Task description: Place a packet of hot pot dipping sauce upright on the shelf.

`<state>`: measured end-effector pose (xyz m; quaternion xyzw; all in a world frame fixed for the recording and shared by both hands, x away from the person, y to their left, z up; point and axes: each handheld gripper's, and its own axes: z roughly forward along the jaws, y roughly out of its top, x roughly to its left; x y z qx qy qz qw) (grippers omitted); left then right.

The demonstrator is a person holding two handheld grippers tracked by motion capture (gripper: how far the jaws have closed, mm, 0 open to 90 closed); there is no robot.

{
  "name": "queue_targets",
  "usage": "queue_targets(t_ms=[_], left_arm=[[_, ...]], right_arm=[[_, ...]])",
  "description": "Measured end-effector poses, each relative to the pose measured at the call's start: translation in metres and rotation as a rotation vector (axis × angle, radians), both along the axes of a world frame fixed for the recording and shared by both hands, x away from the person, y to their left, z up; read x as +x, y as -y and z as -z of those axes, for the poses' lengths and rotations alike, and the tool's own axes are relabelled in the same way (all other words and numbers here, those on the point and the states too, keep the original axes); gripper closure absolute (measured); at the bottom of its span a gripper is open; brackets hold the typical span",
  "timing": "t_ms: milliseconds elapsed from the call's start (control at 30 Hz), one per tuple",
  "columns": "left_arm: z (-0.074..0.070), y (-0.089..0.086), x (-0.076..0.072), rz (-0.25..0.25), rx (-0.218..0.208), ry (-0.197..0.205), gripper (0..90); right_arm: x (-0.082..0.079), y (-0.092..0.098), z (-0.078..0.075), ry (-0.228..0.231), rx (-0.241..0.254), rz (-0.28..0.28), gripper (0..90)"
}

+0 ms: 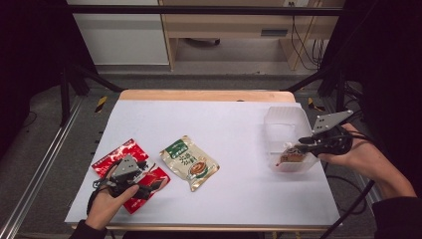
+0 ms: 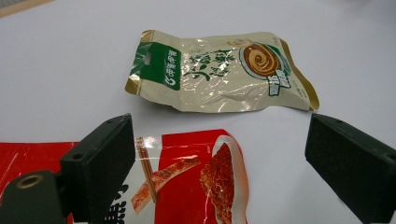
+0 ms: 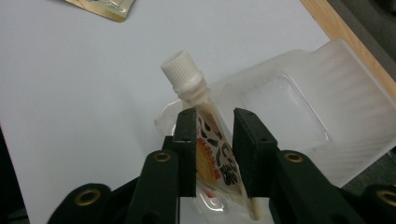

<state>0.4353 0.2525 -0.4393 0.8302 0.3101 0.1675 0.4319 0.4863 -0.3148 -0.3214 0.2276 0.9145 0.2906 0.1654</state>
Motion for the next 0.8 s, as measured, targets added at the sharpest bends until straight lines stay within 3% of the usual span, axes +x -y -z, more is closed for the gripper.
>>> queue_targets(t_ms=[600,800], left_arm=[[0.000,-0.001,0.000,-0.002,-0.001,0.000,8.2],[0.000,0.000,0.000,0.000,0.000,0.000,8.3]], right_arm=[[-0.010,-0.013,-0.018,0.127,-0.002,-0.010,30.1],[-0.023,-0.032,-0.029,0.169,-0.024,-0.067,23.7]])
